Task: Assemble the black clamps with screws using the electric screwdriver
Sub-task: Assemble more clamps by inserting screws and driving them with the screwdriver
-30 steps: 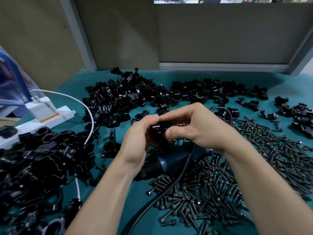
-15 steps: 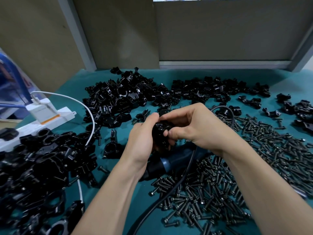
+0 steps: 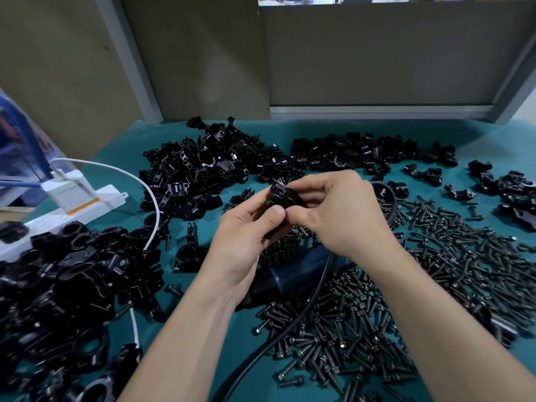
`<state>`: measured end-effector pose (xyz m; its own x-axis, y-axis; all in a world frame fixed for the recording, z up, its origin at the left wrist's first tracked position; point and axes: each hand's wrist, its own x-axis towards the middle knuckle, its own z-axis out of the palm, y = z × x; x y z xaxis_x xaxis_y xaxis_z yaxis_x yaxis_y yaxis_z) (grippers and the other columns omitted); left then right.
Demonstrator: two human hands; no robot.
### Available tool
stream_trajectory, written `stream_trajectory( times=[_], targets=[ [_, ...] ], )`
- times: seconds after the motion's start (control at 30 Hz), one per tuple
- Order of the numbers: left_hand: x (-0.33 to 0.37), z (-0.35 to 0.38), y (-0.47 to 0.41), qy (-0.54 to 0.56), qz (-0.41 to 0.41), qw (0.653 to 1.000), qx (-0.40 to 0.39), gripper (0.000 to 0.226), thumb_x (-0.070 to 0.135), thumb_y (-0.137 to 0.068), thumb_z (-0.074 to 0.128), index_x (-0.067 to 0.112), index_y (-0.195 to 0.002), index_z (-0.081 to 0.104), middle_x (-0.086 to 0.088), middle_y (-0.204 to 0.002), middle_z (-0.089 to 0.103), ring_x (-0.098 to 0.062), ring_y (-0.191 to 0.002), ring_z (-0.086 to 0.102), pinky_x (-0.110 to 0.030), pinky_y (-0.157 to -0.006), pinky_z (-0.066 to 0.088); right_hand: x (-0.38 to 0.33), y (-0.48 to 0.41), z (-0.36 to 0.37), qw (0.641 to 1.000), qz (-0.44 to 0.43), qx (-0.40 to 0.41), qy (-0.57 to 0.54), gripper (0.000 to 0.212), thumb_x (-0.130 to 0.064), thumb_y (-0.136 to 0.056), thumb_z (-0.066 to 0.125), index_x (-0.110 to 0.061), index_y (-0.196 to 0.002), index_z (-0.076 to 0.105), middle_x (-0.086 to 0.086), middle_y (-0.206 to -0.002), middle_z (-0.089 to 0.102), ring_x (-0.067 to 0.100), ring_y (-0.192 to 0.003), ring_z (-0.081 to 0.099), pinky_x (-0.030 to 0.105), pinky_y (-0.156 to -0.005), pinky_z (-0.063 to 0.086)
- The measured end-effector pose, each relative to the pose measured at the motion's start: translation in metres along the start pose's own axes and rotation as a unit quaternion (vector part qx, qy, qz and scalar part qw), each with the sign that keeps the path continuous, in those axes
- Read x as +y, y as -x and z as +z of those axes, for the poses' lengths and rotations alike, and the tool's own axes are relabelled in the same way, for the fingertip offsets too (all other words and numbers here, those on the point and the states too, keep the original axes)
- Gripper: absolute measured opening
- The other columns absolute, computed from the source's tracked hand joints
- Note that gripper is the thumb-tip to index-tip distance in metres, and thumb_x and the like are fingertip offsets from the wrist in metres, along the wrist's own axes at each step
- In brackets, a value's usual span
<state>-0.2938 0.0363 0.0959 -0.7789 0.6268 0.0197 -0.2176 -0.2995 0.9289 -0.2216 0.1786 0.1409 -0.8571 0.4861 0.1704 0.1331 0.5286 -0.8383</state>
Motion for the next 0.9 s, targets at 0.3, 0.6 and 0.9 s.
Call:
stream_trajectory(
  times=[0.3,0.6,0.9],
  targets=[
    [0.001,0.002,0.001,-0.001,0.002,1.0,0.01,0.027,0.022,-0.081,0.075,0.022,-0.107,0.084,-0.006,-0.111,0.08,-0.012,-0.098,0.076,-0.019,-0.078,0.058,-0.011,0.003,-0.005,0.991,-0.023,-0.03,0.132,0.026,-0.024,-0.075,0.089,-0.037,-0.094,0.078,-0.019,-0.079,0.072,0.002,-0.083,0.072,0.026,-0.079,0.061],
    [0.007,0.0,0.002,-0.032,0.014,0.999,0.026,0.043,0.023,-0.077,0.078,0.009,-0.117,0.078,-0.009,-0.107,0.08,-0.014,-0.095,0.076,-0.02,-0.079,0.058,-0.015,0.008,-0.005,0.987,-0.025,-0.04,0.156,0.025,-0.039,-0.07,0.094,-0.035,-0.09,0.079,-0.014,-0.075,0.074,0.004,-0.076,0.071,0.032,-0.075,0.063],
    [0.006,-0.005,-0.005,-0.033,-0.002,0.996,0.086,0.042,0.022,-0.069,0.078,0.015,-0.111,0.076,-0.002,-0.097,0.082,-0.009,-0.079,0.073,-0.016,-0.07,0.057,-0.015,-0.001,-0.048,0.984,-0.004,-0.04,0.176,0.007,-0.029,-0.085,0.084,-0.034,-0.087,0.08,-0.019,-0.076,0.075,-0.007,-0.067,0.068,0.005,-0.062,0.052]
  ],
)
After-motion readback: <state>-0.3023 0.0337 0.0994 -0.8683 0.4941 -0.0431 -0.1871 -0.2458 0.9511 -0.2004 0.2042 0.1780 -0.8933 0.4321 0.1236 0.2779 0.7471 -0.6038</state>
